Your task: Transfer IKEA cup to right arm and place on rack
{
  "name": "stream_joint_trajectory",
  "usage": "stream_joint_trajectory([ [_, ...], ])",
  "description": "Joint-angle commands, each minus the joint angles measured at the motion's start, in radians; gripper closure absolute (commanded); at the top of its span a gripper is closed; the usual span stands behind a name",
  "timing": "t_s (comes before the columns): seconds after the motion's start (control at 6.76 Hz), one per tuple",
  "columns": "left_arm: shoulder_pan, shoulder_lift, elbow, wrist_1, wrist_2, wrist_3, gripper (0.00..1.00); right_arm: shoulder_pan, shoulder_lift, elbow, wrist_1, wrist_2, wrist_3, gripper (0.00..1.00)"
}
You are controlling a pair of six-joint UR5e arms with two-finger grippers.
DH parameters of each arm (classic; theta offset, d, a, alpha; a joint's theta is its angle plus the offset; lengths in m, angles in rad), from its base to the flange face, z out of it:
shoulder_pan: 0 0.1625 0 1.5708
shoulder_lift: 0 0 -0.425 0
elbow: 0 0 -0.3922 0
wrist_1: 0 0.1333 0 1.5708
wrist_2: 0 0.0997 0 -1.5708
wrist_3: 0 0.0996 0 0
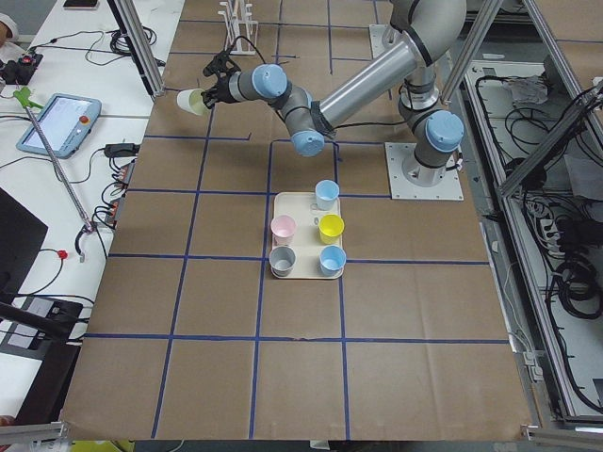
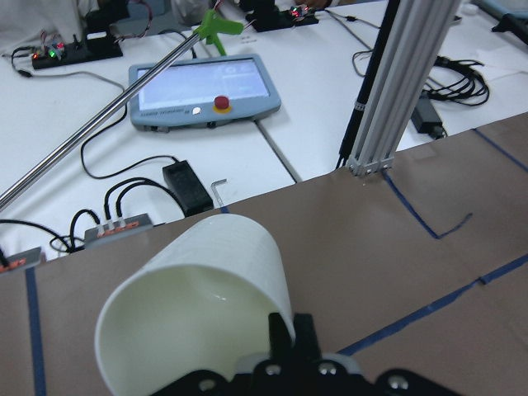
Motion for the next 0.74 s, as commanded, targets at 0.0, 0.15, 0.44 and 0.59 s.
stream_joint_trajectory([
  [0.0,-0.103,-0.035,-0.062,0.224,-0.023,-0.029,1.00,0.001,0.010,0.011,-0.197,0.148,0.069,0.01],
  [0.15,-0.157,-0.081,-0.076,0.377,-0.014,-0.112,1.00,0.000,0.028,0.049,-0.336,0.201,0.128,0.01],
  [0.44,-0.215,-0.109,-0.084,0.526,0.052,-0.250,1.00,0.001,0.058,0.132,-0.611,0.280,0.291,0.01],
  [0.59,-0.273,-0.101,-0.079,0.520,0.131,-0.317,0.99,-0.002,0.084,0.175,-0.753,0.315,0.383,0.01],
])
